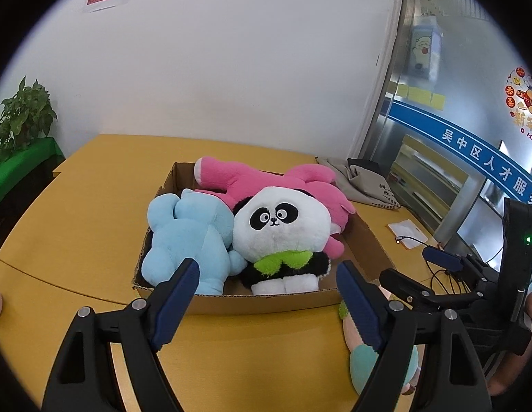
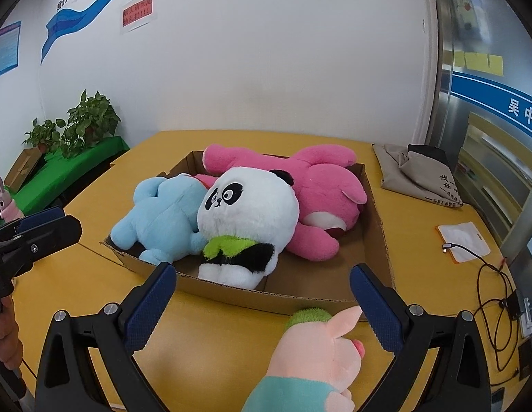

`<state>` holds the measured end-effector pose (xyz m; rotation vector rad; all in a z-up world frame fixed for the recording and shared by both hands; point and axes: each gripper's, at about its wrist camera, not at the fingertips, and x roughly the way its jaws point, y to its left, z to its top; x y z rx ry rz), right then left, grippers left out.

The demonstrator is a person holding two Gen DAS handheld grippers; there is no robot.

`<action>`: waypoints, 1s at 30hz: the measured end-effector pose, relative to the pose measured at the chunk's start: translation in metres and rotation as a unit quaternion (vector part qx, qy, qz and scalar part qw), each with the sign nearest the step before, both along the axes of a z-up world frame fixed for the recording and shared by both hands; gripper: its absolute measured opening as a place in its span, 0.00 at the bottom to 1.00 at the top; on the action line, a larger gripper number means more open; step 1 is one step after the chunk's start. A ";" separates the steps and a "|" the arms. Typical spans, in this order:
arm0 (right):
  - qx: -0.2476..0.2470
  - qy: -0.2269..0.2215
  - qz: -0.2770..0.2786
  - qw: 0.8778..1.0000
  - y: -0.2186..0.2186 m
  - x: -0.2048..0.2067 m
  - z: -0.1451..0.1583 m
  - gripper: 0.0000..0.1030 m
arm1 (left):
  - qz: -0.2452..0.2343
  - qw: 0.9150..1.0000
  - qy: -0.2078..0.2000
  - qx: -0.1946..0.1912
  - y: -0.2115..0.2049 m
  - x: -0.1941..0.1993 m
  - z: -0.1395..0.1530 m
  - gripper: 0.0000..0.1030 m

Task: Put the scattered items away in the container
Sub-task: 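Close the left gripper on the pig plush while the right gripper grips its other side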

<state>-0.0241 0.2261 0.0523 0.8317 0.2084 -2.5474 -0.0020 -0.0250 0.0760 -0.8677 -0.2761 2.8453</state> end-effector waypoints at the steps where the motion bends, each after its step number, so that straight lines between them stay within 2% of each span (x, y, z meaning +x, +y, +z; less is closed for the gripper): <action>1: 0.000 0.001 0.000 1.000 0.001 0.002 0.001 1.00 | -0.001 1.000 0.000 -0.001 0.001 0.001 0.000 0.80; 6: -0.006 0.006 -0.004 1.000 0.019 0.014 0.002 1.00 | -0.015 1.000 -0.005 0.007 0.006 0.005 -0.002 0.80; 9: -0.003 -0.006 -0.011 1.000 0.040 0.019 -0.011 1.00 | -0.029 0.999 -0.014 0.014 0.009 0.004 -0.006 0.80; 13: -0.007 -0.074 -0.017 0.997 0.067 0.019 -0.053 1.00 | -0.054 0.997 -0.042 0.034 0.017 -0.005 -0.020 0.80; 17: -0.010 -0.128 -0.025 0.991 0.074 0.017 -0.093 1.00 | -0.093 0.991 -0.078 0.054 0.036 -0.023 -0.042 0.80; 20: -0.006 -0.155 -0.023 0.988 0.070 0.013 -0.116 0.97 | -0.133 0.980 -0.121 0.083 0.056 -0.045 -0.068 0.80; 22: -0.017 -0.166 -0.011 0.986 0.068 0.012 -0.124 0.96 | -0.165 0.968 -0.158 0.104 0.073 -0.063 -0.090 0.80; 25: -0.007 -0.151 0.009 0.988 0.064 0.015 -0.125 0.94 | -0.200 0.950 -0.206 0.125 0.099 -0.090 -0.121 0.80; 29: -0.007 -0.147 0.037 0.988 0.059 0.022 -0.126 0.90 | -0.234 0.926 -0.250 0.158 0.130 -0.104 -0.146 0.80; 30: -0.009 -0.146 0.046 0.988 0.057 0.026 -0.127 0.90 | -0.237 0.927 -0.250 0.149 0.137 -0.102 -0.147 0.80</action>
